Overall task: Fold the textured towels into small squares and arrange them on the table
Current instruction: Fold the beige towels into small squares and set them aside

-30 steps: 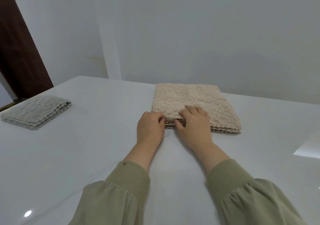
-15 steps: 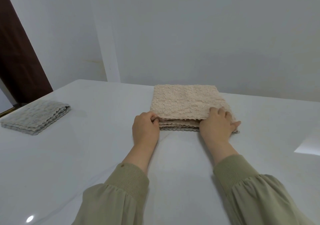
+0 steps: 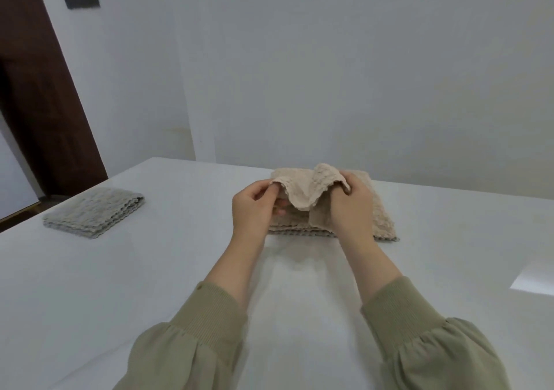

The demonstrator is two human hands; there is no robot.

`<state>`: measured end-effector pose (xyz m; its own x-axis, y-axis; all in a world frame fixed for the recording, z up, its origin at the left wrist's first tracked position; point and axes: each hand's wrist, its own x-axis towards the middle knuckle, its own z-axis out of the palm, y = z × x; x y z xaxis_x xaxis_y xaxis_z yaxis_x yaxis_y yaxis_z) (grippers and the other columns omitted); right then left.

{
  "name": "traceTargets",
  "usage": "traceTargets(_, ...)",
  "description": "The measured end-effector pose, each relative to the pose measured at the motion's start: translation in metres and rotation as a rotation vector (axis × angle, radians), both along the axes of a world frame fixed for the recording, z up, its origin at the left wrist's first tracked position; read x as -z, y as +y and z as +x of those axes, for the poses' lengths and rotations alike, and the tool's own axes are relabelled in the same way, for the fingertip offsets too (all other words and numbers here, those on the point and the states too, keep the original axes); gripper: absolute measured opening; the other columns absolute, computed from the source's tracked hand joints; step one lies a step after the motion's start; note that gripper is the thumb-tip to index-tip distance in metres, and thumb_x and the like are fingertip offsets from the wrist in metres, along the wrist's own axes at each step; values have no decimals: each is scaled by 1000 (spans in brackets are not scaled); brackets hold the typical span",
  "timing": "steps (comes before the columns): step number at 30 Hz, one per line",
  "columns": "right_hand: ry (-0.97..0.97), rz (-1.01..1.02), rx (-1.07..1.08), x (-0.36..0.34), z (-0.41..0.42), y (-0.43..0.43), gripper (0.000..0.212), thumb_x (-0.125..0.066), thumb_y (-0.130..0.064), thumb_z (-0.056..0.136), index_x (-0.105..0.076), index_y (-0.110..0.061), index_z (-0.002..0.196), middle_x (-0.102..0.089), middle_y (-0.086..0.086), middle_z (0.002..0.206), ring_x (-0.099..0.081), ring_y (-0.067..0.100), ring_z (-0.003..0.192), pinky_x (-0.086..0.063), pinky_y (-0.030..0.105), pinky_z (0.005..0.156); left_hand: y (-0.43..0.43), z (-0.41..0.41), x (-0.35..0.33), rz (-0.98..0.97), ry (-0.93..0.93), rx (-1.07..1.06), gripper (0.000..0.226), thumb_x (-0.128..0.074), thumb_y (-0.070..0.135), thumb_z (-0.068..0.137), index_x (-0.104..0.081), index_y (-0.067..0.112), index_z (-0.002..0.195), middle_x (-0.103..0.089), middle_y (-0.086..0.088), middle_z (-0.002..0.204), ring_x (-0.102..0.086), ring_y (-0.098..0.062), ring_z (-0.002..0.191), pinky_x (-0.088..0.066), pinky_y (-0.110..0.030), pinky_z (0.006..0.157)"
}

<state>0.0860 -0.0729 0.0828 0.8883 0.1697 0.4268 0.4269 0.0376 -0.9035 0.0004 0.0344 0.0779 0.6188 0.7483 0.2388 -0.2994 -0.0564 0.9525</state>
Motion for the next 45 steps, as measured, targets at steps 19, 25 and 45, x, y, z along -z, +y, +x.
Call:
traceTargets(19, 112, -30, -136, -84, -63, -51, 6, -63, -13, 83, -68, -9, 84, -60, 8, 72, -58, 20, 70, -42, 28, 59, -6, -84, -83, -168, 129, 132, 19, -63, 17, 87, -55, 14, 70, -44, 1, 57, -43, -8, 40, -36, -18, 41)
traceTargets(25, 213, -353, -92, -15, -54, -57, 68, -53, -21, 92, -18, -16, 150, -27, 5, 152, -31, 24, 137, -34, 35, 101, 11, -86, -13, 183, 428, -86, 52, -52, 20, 93, -36, 21, 143, -49, 0, 132, -54, -19, 116, -45, -33, 94)
traceTargets(45, -441, -1118, -26, 59, -81, -29, 27, -59, -38, 80, -66, -13, 88, -62, 4, 90, -56, 24, 86, -47, 34, 75, 7, -79, 72, 951, 861, -77, 19, -58, 35, 88, -63, 20, 98, -52, -1, 101, -45, -22, 104, -39, -33, 84)
